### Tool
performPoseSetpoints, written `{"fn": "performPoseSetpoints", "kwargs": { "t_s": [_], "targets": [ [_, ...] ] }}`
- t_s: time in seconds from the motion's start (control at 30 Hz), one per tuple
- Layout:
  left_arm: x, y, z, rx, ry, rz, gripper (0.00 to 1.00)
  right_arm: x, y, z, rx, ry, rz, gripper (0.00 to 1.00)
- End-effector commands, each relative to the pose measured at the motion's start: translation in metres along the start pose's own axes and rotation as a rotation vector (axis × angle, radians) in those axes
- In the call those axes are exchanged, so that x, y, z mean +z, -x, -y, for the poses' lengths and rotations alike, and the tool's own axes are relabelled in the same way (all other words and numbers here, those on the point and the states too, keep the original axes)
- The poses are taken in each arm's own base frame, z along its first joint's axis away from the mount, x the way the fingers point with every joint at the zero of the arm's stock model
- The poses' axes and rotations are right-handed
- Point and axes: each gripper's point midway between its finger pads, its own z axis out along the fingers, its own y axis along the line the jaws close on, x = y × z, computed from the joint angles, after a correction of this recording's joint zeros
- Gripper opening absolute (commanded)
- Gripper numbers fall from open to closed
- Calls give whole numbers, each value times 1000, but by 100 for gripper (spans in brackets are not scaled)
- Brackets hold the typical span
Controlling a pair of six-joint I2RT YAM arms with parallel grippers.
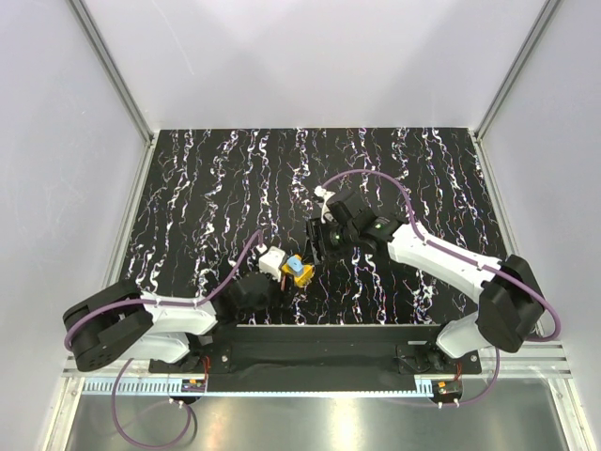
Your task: Pull the plug off the socket
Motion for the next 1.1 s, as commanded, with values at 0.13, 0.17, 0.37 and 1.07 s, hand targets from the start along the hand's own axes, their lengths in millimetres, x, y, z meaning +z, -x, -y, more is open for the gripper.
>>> {"fn": "performPoseSetpoints", "kwargs": {
  "t_s": [0.13, 0.17, 0.37, 1.07],
  "targets": [
    [5, 31, 18, -22, -58, 99, 71, 4, 9, -16, -33, 19, 14, 60],
    [6, 32, 18, -20, -59, 100, 71, 5, 9, -16, -31, 19, 12, 60],
    [10, 32, 20, -19, -60, 98, 69, 9, 6, -20, -37, 22, 2, 59],
    [5, 27, 10, -33, -31, 129, 68, 10, 8, -17, -80, -43, 31, 59]
  ]
}}
